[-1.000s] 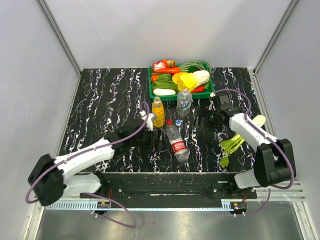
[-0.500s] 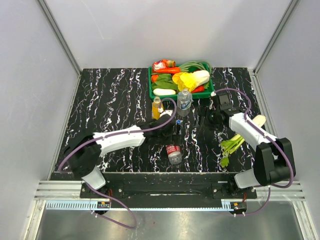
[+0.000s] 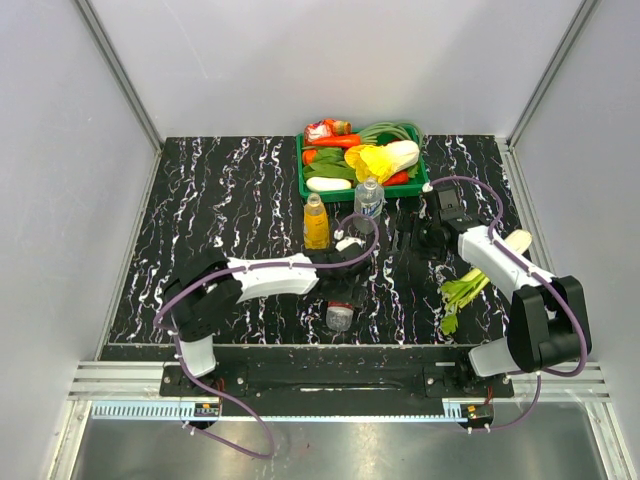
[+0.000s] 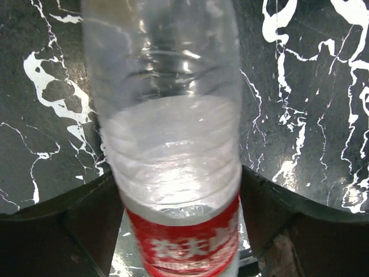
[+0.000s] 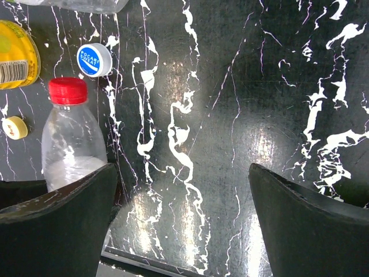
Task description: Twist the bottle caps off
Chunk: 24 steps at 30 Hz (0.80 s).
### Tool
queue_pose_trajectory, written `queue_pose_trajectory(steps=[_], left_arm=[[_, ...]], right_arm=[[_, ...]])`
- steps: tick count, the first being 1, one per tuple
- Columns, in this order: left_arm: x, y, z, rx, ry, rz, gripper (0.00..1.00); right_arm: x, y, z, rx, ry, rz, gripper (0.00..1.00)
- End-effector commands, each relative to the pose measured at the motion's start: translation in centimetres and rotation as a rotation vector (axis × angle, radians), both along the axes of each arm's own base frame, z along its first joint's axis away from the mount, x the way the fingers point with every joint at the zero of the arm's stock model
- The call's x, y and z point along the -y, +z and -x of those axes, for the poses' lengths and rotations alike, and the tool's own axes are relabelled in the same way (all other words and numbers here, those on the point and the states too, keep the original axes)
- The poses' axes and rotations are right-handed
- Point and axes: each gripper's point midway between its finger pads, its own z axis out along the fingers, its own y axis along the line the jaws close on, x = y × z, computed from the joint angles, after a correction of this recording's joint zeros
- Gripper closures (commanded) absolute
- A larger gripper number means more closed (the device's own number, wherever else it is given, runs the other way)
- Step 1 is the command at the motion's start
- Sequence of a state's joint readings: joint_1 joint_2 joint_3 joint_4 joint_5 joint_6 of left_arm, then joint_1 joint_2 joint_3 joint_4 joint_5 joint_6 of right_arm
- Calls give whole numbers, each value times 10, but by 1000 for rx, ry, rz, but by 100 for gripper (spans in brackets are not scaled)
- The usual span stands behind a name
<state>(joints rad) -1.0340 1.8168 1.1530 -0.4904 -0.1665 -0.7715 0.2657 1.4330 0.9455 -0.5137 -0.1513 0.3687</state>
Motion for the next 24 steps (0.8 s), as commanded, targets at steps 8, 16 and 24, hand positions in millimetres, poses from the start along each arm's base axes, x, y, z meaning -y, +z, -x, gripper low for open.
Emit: queue_pose_trajectory(steps=[8,16,24], left_arm=[[0,37,5,87,-117,89,35],[-9,96,16,206,-245,224,47],[-29,130,33,291,-328,290,57]], right_arm=[[-11,51,-10,140,-9,-99,0],[-39,105,3,238,87,-290,0],[-74,170,21,311,170,-592,0]])
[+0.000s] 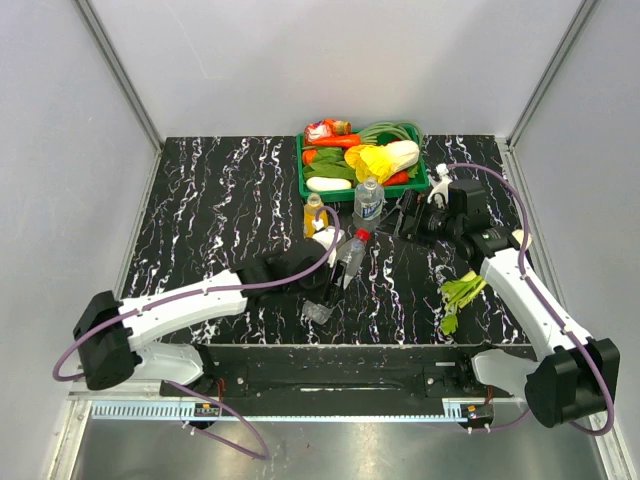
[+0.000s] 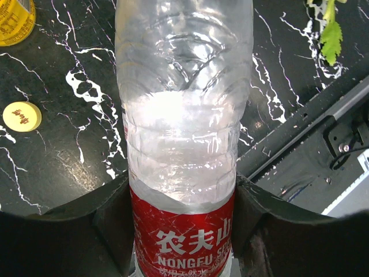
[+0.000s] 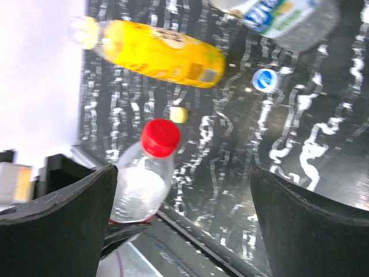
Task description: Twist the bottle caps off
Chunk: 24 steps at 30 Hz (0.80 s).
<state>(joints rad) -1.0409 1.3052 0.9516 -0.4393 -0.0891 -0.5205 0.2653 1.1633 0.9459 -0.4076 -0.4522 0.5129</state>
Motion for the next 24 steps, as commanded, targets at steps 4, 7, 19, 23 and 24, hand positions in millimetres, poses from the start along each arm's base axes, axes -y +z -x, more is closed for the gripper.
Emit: queue_pose_trajectory(steps=[4,7,19,23,24], left_arm=[[-4,30,12,80,-77,86,58],[0,34,14,85,-86,109,59],[26,44,21,92,-135,136,62],[32,47,22,98,-140,138,62],[32,49,21,103,-129,141,62]], right_arm=[[-31,56,6,32,76,-275,0],[-37,48,7,-14,98,-305,0],[-48,35,14,-67,151,-354,1],[-51,33,16,-84,168,-380,13],[-52,33,17,-85,169,-385,16]])
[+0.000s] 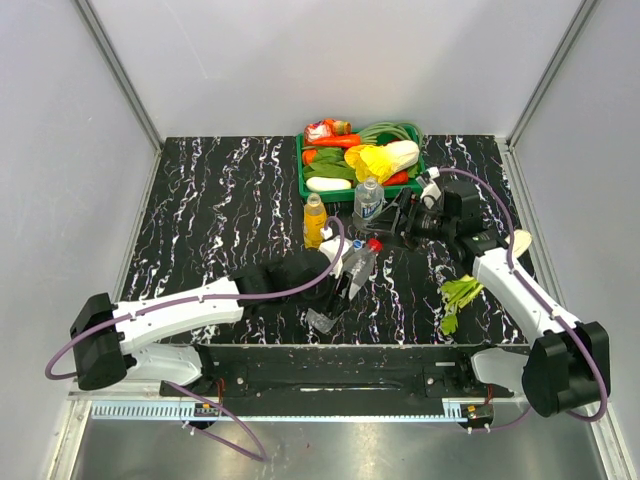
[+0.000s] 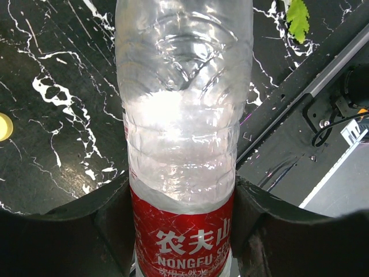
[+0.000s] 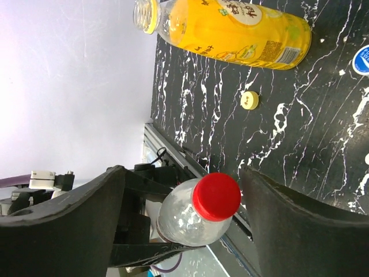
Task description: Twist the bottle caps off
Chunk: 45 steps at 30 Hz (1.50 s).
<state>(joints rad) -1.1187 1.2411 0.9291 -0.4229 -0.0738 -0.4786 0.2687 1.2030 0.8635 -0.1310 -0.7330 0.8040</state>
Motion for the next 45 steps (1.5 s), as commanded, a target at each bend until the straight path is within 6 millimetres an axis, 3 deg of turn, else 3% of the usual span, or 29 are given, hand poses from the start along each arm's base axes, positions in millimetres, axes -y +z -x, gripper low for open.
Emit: queue_pose_trajectory(steps=[1,6,9,13,16,20,25,27,32,37,39,43,45], left_arm=[[24,36,-7,55,-11,110,62],[23,40,-11,80,14,105,63],[23,42,-11,82,14,109,63],[22,35,-14,80,32,84,63],[26,35,-13,68,30,90,62],[28,37,-15,70,35,95,50],[32,48,-7,80,-19,175,17],[33,49,-2,77,-40,212,13],[33,40,5,54,-68,216,15],[32,38,4,65,-79,211,41],[32,40,4,72,-81,218,53],[30,47,2,91,-74,223,59],[28,50,1,104,-73,219,59]], right_arm=[[-9,8,5,26,50,-55,19],[-9,5,6,19,52,-52,25],[-10,6,7,24,57,-57,34],[-11,11,10,30,66,-78,61],[-11,16,10,64,60,-86,75],[-8,18,10,100,48,-66,100],[-2,34,10,192,10,-50,100],[0,44,13,234,2,-53,100],[4,68,20,330,-12,-76,100],[5,70,22,334,-1,-45,100],[7,71,23,340,-3,-37,88],[10,80,26,370,-24,-36,33],[13,82,27,388,-42,-27,10]])
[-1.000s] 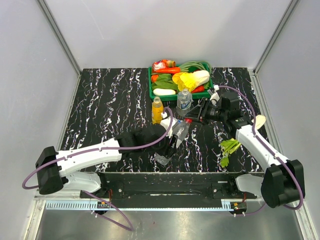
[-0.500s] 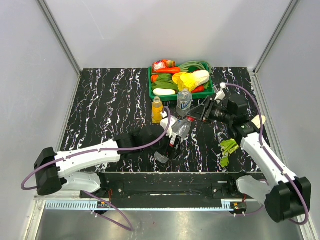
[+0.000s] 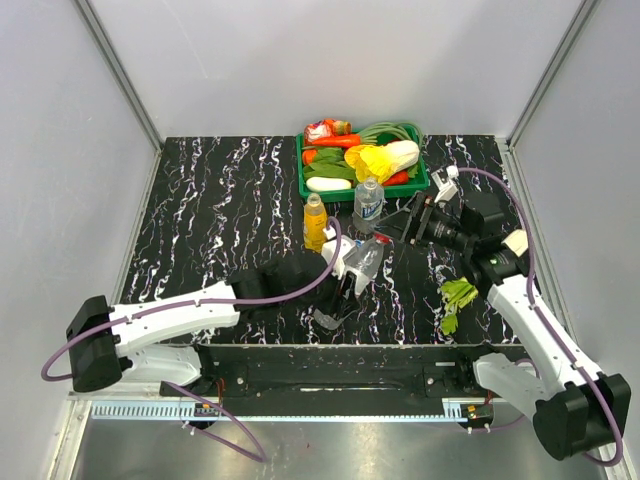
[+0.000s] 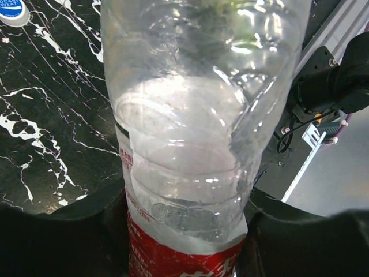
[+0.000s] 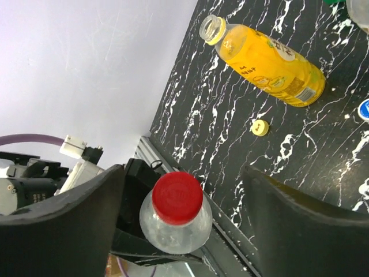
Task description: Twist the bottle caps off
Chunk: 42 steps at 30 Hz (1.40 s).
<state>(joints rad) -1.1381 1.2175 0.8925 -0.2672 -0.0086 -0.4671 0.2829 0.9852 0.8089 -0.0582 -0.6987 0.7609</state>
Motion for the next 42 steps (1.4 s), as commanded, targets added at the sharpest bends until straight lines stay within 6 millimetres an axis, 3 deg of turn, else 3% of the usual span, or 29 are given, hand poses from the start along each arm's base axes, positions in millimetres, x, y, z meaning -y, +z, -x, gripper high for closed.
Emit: queue_pose_trajectory(steps=[1,12,18,22,35,42], left_arm=[[2,31,-8,73,15,74,59],[-25,24,-33,193,147,-187,61],[-22,27,-32,221,160,-230,62],[-19,26,-31,228,154,-247,62],[-20,17,-30,251,168,-309,62],[-20,13,-30,246,175,-312,62]], right_arm=[[8,31,1,126,-59,8,1],[4,25,2,100,-68,-6,0],[-1,17,-1,53,-66,-32,2],[-6,23,-5,71,-60,-63,17],[-13,6,-11,-10,-44,-56,50],[-13,0,-11,-8,-37,-35,83]])
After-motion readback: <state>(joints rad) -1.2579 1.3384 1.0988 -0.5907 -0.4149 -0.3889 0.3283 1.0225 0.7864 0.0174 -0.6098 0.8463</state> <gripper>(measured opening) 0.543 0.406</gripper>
